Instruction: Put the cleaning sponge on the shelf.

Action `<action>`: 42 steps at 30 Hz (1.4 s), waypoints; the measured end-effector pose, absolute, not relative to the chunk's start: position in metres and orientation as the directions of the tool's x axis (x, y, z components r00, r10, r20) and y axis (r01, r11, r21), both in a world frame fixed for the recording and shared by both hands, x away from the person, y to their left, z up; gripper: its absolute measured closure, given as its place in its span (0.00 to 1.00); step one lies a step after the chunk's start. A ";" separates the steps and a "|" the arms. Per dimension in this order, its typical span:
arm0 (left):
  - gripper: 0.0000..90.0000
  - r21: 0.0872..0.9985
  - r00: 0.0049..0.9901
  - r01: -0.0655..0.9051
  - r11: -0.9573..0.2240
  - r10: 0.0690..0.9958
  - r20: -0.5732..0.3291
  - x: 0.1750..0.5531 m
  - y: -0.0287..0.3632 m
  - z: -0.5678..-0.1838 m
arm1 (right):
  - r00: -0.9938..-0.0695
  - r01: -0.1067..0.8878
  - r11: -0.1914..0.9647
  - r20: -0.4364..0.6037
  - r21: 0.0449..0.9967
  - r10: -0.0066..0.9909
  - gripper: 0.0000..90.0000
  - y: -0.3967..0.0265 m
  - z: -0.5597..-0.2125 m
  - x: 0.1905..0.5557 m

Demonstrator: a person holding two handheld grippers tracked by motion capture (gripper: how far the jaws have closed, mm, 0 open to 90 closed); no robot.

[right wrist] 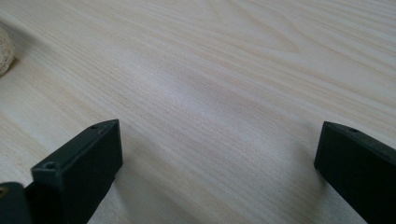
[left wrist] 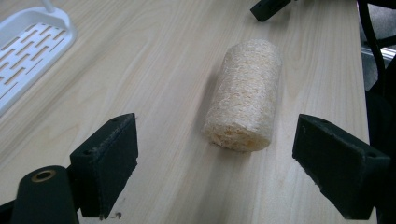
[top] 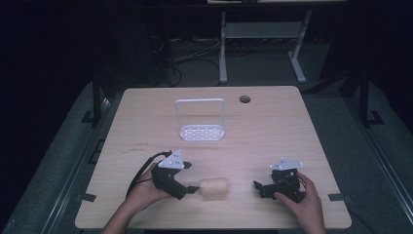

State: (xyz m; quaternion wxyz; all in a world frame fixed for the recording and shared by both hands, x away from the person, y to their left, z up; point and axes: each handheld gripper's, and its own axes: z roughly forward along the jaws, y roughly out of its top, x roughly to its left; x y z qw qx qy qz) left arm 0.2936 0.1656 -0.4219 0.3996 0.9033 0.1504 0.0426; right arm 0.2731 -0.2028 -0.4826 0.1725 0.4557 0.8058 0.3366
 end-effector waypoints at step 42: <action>0.15 0.716 0.991 0.116 -0.689 0.133 -0.032 0.307 0.102 -0.421 | -0.531 0.616 0.362 0.029 0.700 0.847 0.01 -0.203 -0.483 0.273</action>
